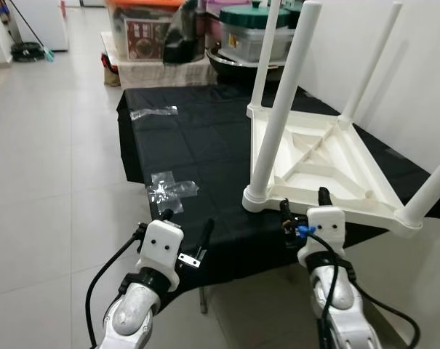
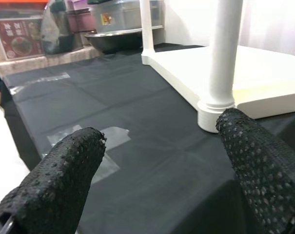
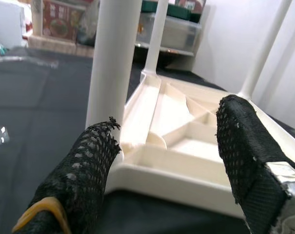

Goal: Building children table

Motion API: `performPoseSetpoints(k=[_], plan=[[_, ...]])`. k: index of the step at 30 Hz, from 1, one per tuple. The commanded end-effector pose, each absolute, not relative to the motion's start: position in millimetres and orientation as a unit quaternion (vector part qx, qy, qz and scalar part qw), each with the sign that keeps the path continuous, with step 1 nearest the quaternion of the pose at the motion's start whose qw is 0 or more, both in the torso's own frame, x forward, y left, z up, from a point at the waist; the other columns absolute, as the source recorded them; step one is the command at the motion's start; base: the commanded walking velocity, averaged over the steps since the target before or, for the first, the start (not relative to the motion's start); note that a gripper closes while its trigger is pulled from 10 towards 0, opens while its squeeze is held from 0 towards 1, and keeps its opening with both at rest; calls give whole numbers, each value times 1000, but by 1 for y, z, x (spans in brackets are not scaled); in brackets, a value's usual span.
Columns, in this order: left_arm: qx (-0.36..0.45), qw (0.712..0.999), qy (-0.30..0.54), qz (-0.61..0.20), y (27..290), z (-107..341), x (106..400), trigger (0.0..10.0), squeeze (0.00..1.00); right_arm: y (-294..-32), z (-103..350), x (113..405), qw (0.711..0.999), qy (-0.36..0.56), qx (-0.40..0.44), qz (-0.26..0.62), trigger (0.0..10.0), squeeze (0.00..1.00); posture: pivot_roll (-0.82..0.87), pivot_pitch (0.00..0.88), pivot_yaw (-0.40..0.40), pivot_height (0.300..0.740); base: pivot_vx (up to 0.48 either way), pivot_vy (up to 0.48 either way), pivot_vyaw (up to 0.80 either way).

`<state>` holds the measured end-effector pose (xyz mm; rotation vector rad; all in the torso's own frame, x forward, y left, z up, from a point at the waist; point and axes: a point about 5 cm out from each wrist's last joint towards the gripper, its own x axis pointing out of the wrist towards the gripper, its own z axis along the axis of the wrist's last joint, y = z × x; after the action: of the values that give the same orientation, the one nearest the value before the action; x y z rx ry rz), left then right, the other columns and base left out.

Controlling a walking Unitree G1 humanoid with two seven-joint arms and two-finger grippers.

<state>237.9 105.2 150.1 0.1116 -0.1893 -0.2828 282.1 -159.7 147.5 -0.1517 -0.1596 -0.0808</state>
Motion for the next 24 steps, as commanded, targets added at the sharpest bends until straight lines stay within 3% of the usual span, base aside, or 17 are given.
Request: performPoseSetpoints(k=[1,11,18,24], plan=[[59,984,-88,-146,104,147,238,10000,0,-167,149,285,993,-76,-71,-60,10000,0,72,25,-92,740,322,0,0],[69,983,-83,-148,104,144,237,10000,0,-184,161,295,988,-87,-72,-107,10000,0,69,14,-91,740,354,0,0],[63,985,-75,-144,105,142,237,10000,0,-208,168,297,974,-90,-94,-186,10000,0,68,12,-85,740,349,0,0],[61,984,-74,-148,104,142,237,10000,0,-216,172,301,969,-84,-104,-208,10000,0,68,14,-92,740,0,0,0]])
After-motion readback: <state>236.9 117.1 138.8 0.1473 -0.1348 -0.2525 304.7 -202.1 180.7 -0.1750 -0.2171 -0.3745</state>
